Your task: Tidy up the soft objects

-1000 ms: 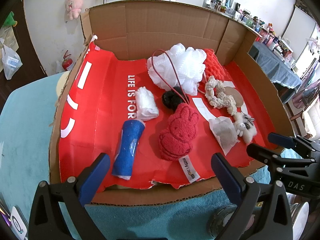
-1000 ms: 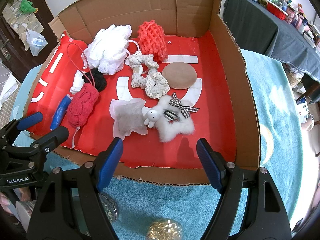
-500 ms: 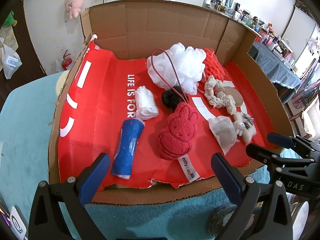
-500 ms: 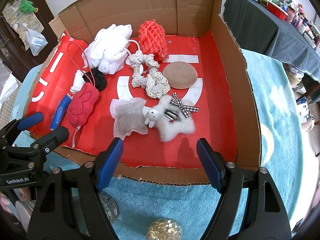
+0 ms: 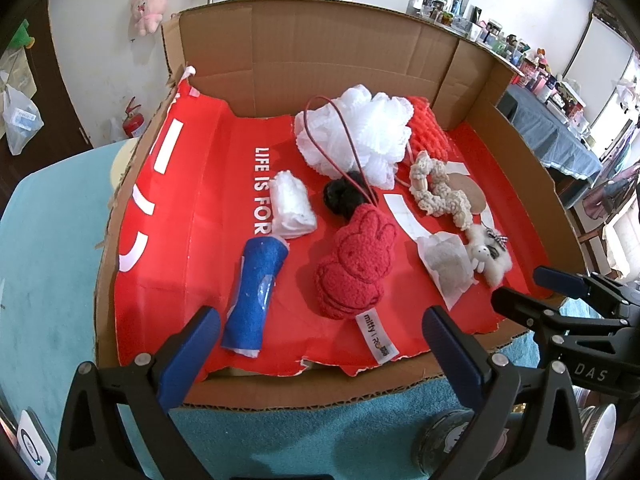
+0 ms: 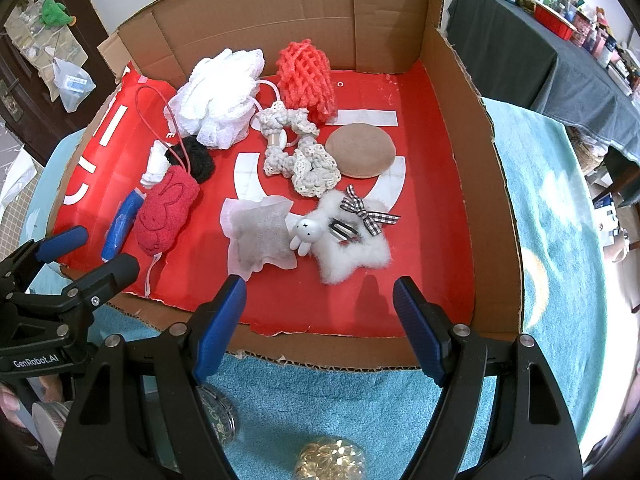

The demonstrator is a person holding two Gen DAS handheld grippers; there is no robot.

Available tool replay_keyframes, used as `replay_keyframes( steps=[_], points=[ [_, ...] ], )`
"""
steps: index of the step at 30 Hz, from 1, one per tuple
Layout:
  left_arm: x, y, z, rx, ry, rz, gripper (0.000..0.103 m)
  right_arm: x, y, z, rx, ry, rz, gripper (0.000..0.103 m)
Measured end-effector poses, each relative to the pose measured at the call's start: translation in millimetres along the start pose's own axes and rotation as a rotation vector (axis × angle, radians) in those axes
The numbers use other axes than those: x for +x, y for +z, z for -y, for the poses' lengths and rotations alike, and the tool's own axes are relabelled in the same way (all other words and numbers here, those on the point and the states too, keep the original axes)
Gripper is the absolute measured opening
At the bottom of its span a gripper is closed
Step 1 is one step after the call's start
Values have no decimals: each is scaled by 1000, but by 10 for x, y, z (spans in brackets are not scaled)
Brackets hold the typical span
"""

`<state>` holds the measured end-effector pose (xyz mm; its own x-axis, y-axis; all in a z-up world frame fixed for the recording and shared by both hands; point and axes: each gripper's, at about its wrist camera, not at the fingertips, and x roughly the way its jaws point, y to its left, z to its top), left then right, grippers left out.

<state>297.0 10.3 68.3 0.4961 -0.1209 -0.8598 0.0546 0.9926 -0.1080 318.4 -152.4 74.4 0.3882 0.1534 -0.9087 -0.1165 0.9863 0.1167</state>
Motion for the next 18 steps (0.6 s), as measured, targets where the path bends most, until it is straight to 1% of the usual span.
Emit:
replay_keyframes(
  steps=[3, 6, 7, 9, 10, 13, 14, 16, 18],
  points=[
    [-42, -12, -15, -10, 26, 17, 103, -59, 2, 3, 4, 13, 26, 75],
    [-166, -27, -34, -10, 93, 67, 103, -174, -4, 36, 10, -9, 74, 75],
    [-215, -34, -50, -14, 100, 77, 103, -225, -12, 53, 18, -5, 84, 75],
    [-395, -80, -90, -34, 91, 103, 103, -367, -40, 72, 24, 16, 96, 75],
    [-457, -95, -102, -38, 91, 116, 103, -444, -56, 67, 19, 14, 110, 75],
    [-804, -204, -84, -33, 98, 192, 103, -766, -130, 63, -1, -7, 178, 75],
    [-966, -283, -58, -32, 86, 223, 103, -895, -178, 59, -4, 1, 205, 75],
    [-1160, -361, -56, -31, 62, 257, 103, -1106, -294, 65, -1, 27, 242, 75],
    [-1390, -531, 5, -22, 42, 305, 103, -1305, -458, 40, -14, 38, 276, 75]
  ],
)
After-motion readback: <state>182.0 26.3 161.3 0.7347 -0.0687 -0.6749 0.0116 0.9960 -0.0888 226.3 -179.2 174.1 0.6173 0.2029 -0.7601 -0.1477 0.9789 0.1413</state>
